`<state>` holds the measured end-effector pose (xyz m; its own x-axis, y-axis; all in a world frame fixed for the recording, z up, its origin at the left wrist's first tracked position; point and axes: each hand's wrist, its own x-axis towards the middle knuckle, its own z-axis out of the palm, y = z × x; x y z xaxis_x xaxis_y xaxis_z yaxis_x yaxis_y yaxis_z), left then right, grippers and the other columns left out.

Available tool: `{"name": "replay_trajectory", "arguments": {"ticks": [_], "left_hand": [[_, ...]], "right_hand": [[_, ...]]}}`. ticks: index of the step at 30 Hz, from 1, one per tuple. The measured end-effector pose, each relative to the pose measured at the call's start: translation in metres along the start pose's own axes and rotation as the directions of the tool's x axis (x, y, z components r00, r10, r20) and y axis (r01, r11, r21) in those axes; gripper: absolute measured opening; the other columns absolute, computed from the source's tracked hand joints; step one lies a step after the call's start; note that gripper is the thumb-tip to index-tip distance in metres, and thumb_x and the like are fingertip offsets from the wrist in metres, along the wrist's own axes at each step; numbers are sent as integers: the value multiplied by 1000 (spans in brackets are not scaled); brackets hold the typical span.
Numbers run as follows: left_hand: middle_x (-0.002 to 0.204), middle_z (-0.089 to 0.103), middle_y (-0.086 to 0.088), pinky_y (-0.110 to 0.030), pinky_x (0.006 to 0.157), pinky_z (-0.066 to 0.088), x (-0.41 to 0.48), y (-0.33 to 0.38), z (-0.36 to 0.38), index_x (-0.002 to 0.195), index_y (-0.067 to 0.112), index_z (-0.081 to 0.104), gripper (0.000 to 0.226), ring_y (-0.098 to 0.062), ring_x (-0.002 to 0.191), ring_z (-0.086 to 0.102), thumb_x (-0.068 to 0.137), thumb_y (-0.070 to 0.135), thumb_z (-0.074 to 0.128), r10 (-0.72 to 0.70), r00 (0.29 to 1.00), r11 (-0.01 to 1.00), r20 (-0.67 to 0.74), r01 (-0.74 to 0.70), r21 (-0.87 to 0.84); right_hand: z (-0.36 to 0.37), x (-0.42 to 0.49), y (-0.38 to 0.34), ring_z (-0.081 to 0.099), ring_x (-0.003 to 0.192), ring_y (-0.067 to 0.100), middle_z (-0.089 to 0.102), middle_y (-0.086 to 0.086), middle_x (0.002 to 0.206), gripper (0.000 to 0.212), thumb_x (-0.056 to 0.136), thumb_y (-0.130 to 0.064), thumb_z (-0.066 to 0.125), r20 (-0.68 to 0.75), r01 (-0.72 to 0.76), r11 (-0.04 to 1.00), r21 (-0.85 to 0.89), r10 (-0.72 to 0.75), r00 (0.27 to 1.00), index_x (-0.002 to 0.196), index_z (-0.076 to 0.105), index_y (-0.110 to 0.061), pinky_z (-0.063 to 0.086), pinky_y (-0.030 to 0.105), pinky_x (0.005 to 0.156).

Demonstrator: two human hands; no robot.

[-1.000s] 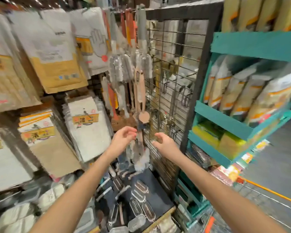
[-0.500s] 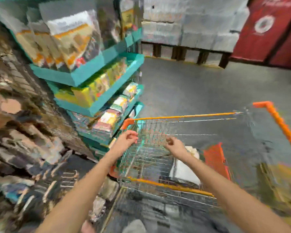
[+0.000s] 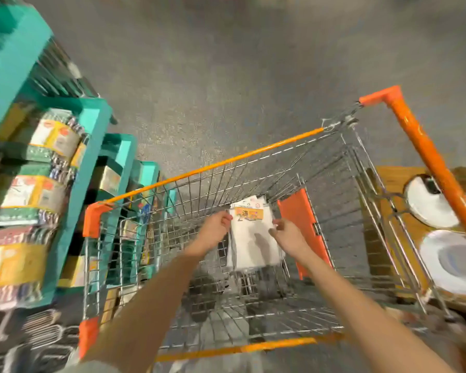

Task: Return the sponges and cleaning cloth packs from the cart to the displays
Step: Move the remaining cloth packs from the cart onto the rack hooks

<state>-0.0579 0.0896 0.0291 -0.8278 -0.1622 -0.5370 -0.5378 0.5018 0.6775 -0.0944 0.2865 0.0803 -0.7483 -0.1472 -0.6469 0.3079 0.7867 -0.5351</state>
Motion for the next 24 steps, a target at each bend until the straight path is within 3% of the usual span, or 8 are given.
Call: {"name": "replay_trajectory", "arguments": {"ticks": [3,5,7,8,11,16,20,24], "left_hand": [[106,66,-16,-18,62,38,52,-16,15,115,7,62,33,-27,85,63,93,14,38,20,1000,987,4,-20,162],[118,63,-12,-22,77,41,95,-31,31,123,10,59,39,-28,105,61,90,20,41,-4,996,956,85,-21,293],[129,56,-10,-17,78,38,108,-33,30,135,10,48,50,-24,118,54,90,30,36,11,985,909,172,-82,409],[130,55,-12,-15,78,38,125,-40,39,135,8,46,53,-26,119,53,88,31,36,37,983,901,182,-111,419],[120,58,-14,-36,83,48,156,-51,56,126,9,50,43,-32,109,58,83,10,55,17,987,836,161,-102,538],[128,53,-7,-37,93,50,181,-66,85,134,14,41,54,-25,116,52,83,15,56,46,982,749,181,-154,645],[143,41,-6,-36,104,38,182,-66,95,146,13,28,69,-26,129,41,84,12,60,53,990,772,130,-123,624],[131,47,-10,-40,93,46,183,-74,98,138,15,40,61,-30,118,49,81,8,61,60,997,820,38,-71,568]], "right_hand": [[-1,35,11,57,115,28,59,16,128,40,93,-19,55,5,-64,998,27,64,998,130,52,-3,41,28,87],[6,65,28,58,115,28,61,17,126,39,94,-21,55,1,-137,988,72,137,991,128,53,-2,42,29,88],[8,62,32,60,111,29,63,19,121,37,95,-23,54,-17,-139,986,90,141,990,126,54,-2,43,30,86],[14,73,42,60,110,30,64,19,119,37,95,-23,53,-12,-162,982,100,164,986,126,55,-2,44,32,86],[24,84,60,60,109,31,64,20,118,33,95,-16,51,2,-223,966,134,225,974,126,55,-2,44,34,89],[31,98,85,64,103,29,68,18,110,25,94,-12,52,-1,-246,954,170,250,968,115,62,-4,48,38,90],[28,106,91,63,105,25,68,12,112,28,92,-10,54,-14,-241,950,200,249,968,119,62,-7,46,32,91],[26,113,88,58,111,24,64,12,121,31,94,-11,51,-4,-254,946,203,260,965,124,58,-7,42,26,88]]}}
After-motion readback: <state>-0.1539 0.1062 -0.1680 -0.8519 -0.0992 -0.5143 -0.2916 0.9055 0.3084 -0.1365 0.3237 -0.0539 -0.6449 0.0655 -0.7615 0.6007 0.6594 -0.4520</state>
